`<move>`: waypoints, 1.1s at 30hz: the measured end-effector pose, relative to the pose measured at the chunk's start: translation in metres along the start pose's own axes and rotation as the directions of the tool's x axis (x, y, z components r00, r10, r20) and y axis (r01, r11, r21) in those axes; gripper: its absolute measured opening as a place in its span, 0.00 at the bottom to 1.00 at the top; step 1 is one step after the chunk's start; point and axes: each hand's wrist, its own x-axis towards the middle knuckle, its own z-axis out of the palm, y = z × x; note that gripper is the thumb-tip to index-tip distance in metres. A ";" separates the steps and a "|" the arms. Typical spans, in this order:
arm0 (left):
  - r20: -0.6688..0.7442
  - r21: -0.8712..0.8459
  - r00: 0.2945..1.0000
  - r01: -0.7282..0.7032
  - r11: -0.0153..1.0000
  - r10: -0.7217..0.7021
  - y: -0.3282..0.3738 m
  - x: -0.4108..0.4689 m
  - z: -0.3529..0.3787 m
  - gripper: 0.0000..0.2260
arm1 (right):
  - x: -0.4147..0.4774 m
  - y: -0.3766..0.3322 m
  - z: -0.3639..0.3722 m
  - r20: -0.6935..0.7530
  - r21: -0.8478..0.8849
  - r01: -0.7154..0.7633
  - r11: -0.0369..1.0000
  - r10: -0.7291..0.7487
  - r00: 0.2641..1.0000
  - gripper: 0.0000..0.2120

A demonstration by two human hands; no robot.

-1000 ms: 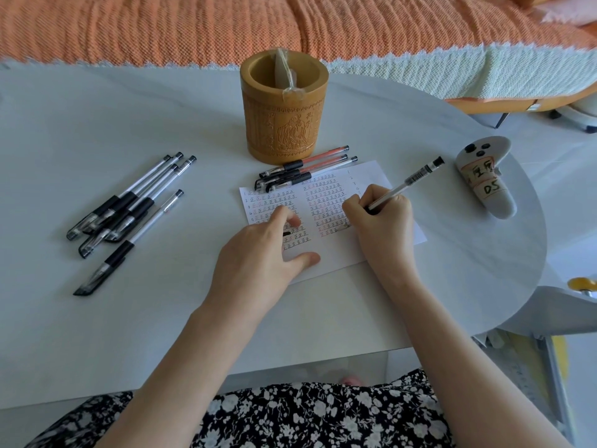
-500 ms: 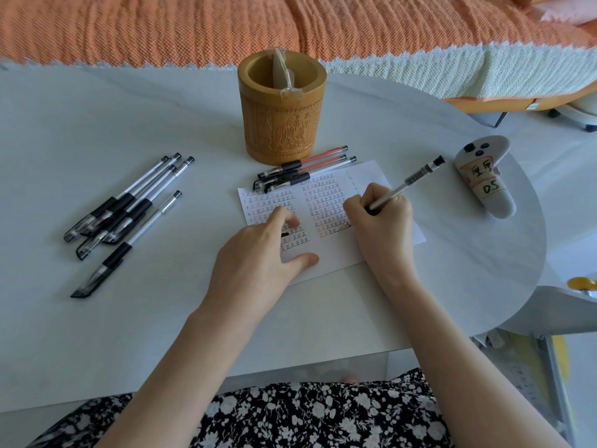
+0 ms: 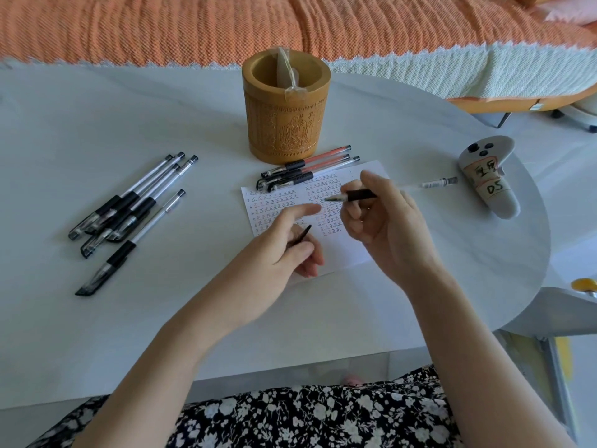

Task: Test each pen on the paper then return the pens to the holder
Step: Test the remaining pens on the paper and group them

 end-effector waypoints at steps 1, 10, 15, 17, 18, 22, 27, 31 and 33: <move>-0.010 0.001 1.000 -0.009 1.000 0.009 -0.001 0.001 -0.001 0.18 | -0.002 0.000 0.002 0.029 -0.012 -0.012 1.000 0.012 1.000 0.09; -0.025 -0.002 1.000 -0.001 1.000 0.001 0.000 0.000 -0.007 0.29 | -0.007 0.002 0.004 0.092 -0.255 -0.022 0.967 0.047 0.995 0.08; -0.024 0.021 1.000 0.000 1.000 0.000 0.001 0.000 -0.004 0.30 | -0.011 0.003 0.005 0.183 -0.385 -0.042 0.922 0.120 0.976 0.09; -0.034 0.040 0.999 0.003 0.999 -0.002 0.002 0.000 -0.004 0.30 | -0.013 0.002 0.006 0.235 -0.414 -0.046 0.909 0.156 0.959 0.08; -0.044 0.047 0.999 0.004 0.999 -0.002 0.002 0.000 -0.004 0.30 | -0.013 0.001 0.006 0.255 -0.416 -0.041 0.908 0.160 0.953 0.08; -0.103 0.049 0.995 0.009 0.999 -0.004 0.002 -0.001 -0.007 0.25 | -0.013 -0.003 0.005 0.280 -0.414 0.007 0.910 0.120 0.952 0.10; -0.264 0.105 0.964 0.046 0.993 -0.017 0.001 -0.001 -0.007 0.14 | -0.013 -0.002 0.005 0.228 -0.421 0.047 0.906 0.056 0.972 0.08; -0.329 0.120 0.943 -0.005 0.993 0.044 0.002 0.000 -0.006 0.11 | -0.011 -0.002 0.007 0.192 -0.420 0.059 0.906 0.025 0.981 0.09; -0.343 0.117 0.937 -0.026 0.993 0.065 0.002 -0.001 -0.005 0.11 | -0.011 -0.001 0.008 0.184 -0.418 0.063 0.906 0.016 0.983 0.09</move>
